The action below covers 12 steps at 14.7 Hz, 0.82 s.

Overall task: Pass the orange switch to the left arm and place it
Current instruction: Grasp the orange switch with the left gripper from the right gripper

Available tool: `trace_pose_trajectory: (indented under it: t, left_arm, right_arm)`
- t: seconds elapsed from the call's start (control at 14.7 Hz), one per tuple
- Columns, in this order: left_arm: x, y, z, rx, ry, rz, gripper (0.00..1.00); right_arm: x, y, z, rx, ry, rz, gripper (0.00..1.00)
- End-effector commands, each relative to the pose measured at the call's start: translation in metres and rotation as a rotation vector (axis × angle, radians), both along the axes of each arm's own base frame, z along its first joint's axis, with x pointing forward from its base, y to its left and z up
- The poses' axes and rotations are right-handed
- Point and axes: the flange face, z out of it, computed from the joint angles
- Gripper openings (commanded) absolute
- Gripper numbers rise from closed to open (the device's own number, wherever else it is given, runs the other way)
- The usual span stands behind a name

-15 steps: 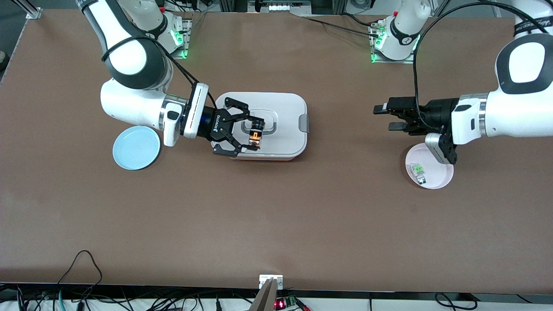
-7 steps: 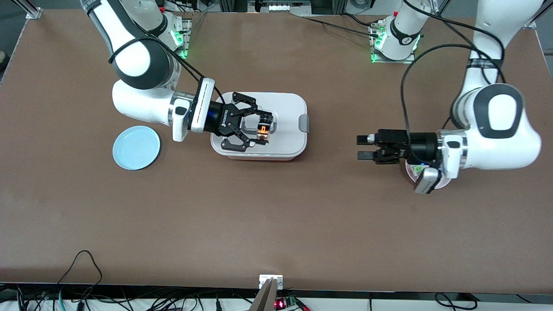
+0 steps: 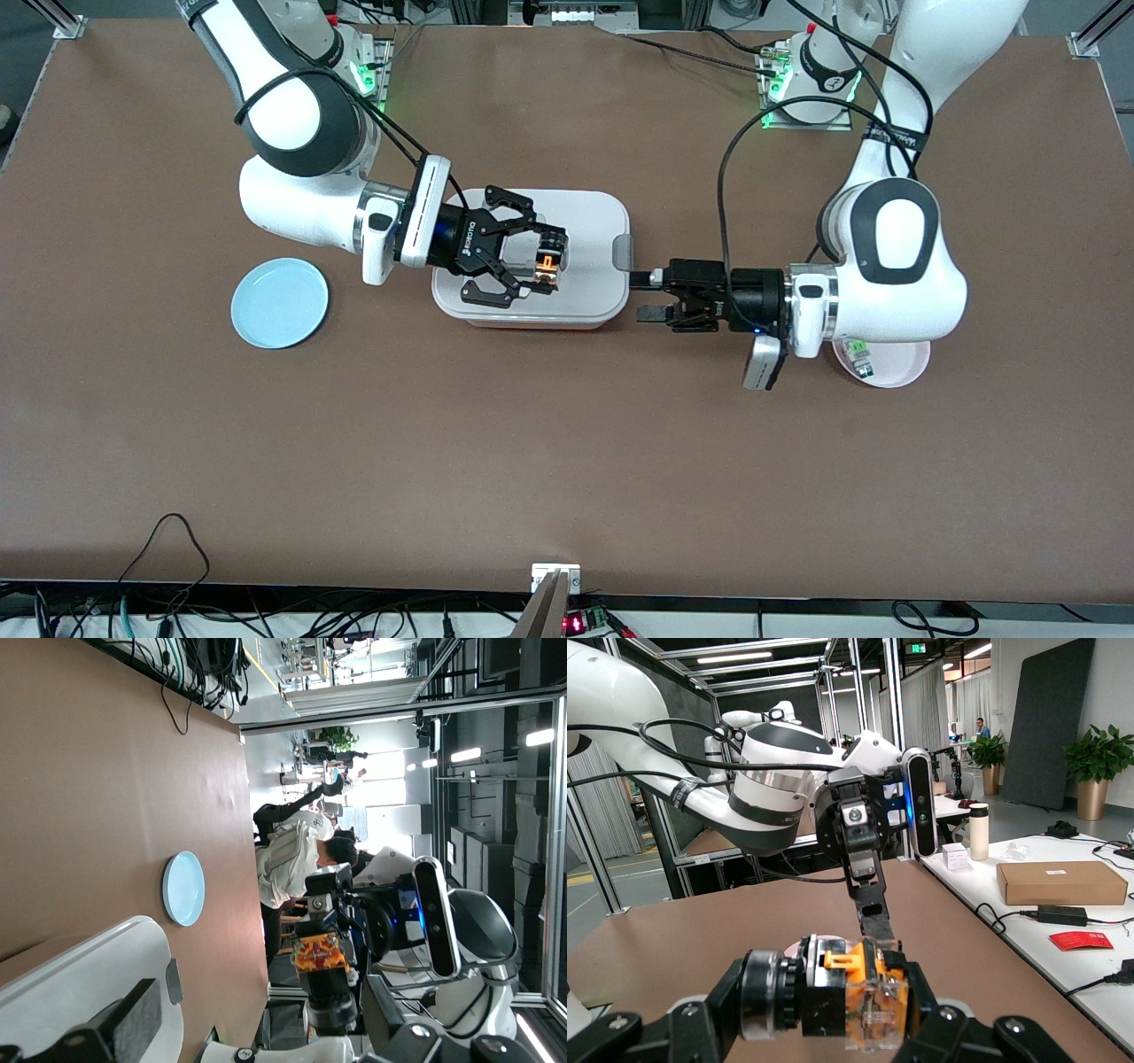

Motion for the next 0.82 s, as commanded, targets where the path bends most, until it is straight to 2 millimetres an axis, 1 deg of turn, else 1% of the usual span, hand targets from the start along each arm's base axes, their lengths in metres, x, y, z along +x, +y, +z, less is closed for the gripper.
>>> trace_pose_trajectory:
  t: [0.0,0.07,0.14,0.27,0.41,0.54,0.61,0.68,0.75]
  left_arm:
    - [-0.002,-0.023,0.003,-0.001,-0.031,0.036,0.98]
    - [-0.005,-0.033,0.003,0.016,-0.04,0.057,0.97]
    - [-0.01,-0.048,0.004,0.014,-0.039,0.07,0.94]
    - [-0.016,-0.06,0.006,-0.001,-0.02,0.09,0.89]
    - [-0.024,-0.063,0.012,-0.016,0.02,0.091,0.88]
    - [-0.03,-0.07,0.015,-0.042,0.069,0.103,0.88]
    - [-0.031,-0.072,0.013,-0.041,0.078,0.106,0.88]
    - [-0.032,-0.073,0.01,-0.043,0.086,0.111,0.86]
    - [-0.033,-0.072,0.011,-0.052,0.093,0.117,0.82]
  right_arm:
    - [-0.005,0.004,0.002,0.009,-0.019,-0.017,0.42]
    - [-0.004,0.004,0.001,0.009,-0.017,-0.019,0.42]
    - [-0.005,0.006,0.001,0.008,-0.017,-0.018,0.42]
    - [-0.005,0.006,0.001,0.003,-0.018,-0.024,0.42]
    - [-0.008,0.01,0.0,0.0,-0.017,-0.02,0.42]
    - [-0.008,0.01,-0.001,-0.002,-0.014,-0.022,0.42]
    - [-0.008,0.01,-0.002,-0.003,-0.013,-0.022,0.42]
    - [-0.009,0.01,-0.003,-0.004,-0.012,-0.022,0.42]
    - [-0.009,0.009,-0.005,-0.007,-0.009,-0.021,0.42]
